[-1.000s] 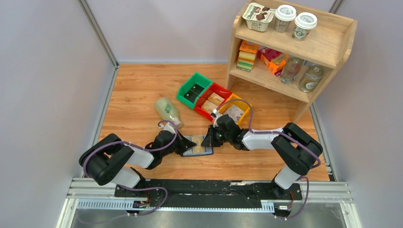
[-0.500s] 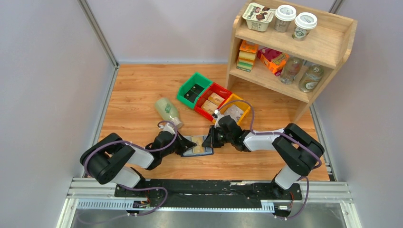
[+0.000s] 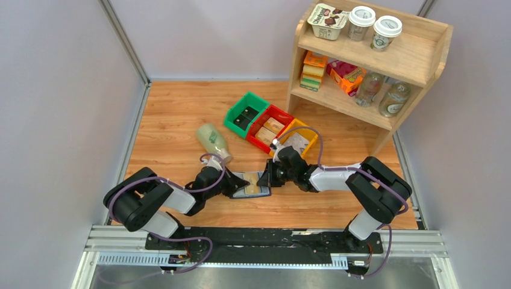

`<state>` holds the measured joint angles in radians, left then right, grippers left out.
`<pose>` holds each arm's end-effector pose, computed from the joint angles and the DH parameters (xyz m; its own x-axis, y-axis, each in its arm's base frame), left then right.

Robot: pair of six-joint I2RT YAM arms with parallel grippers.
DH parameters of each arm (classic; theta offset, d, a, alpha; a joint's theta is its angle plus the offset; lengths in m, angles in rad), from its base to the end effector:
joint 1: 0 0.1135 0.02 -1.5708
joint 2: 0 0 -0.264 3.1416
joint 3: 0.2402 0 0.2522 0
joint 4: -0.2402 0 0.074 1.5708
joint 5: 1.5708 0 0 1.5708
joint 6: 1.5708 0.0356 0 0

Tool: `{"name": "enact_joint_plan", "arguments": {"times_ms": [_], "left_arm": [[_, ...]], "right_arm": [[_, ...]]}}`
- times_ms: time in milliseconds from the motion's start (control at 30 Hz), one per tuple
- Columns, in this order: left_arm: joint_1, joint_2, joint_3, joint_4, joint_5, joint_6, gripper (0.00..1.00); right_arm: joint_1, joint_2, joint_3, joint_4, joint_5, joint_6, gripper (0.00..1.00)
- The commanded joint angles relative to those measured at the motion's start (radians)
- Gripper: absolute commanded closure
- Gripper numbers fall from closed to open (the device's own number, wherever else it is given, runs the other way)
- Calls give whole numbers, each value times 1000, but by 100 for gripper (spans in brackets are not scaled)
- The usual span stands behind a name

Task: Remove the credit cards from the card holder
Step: Remove the credit card from the card holder.

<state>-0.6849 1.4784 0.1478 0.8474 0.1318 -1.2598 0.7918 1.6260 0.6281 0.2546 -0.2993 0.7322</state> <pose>0.1589 -0.1358 0.1019 -0.7930 -0.5709 -0.2128 -0.1231 0.4922 -0.8617 0.2014 0.2189 0.1307 -0.9101 -0.0126 -0.4142 -0.3013 0.7063 0.6406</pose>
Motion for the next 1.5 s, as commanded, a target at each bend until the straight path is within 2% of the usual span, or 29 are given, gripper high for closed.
{"name": "enact_joint_plan", "arguments": {"times_ms": [0,300,467,633,800,833,1000,1300,1467], "left_arm": [[1,13,-24,21,-20,0,98],[10,22,-50,137,17,-1,82],[16,29,-66,206,38,-4,77],[21,49,-82,297,58,-4,82],[24,95,-88,367,78,-13,99],[28,108,-93,380,80,-19,100],[71,146,-139,493,88,-44,100],[97,143,-201,484,98,-36,99],[108,122,-211,452,104,-23,90]], "right_arm": [[-8,49,-44,-202,58,-66,100],[-9,69,-25,-218,46,-82,100],[-11,78,-19,-218,40,-86,100],[-12,86,-19,-213,35,-85,100],[-11,89,-21,-210,34,-86,100],[-11,90,-21,-210,34,-86,100],[-12,98,-27,-202,34,-86,100],[-12,117,-28,-204,34,-88,100],[-14,120,-28,-202,34,-88,100]]}}
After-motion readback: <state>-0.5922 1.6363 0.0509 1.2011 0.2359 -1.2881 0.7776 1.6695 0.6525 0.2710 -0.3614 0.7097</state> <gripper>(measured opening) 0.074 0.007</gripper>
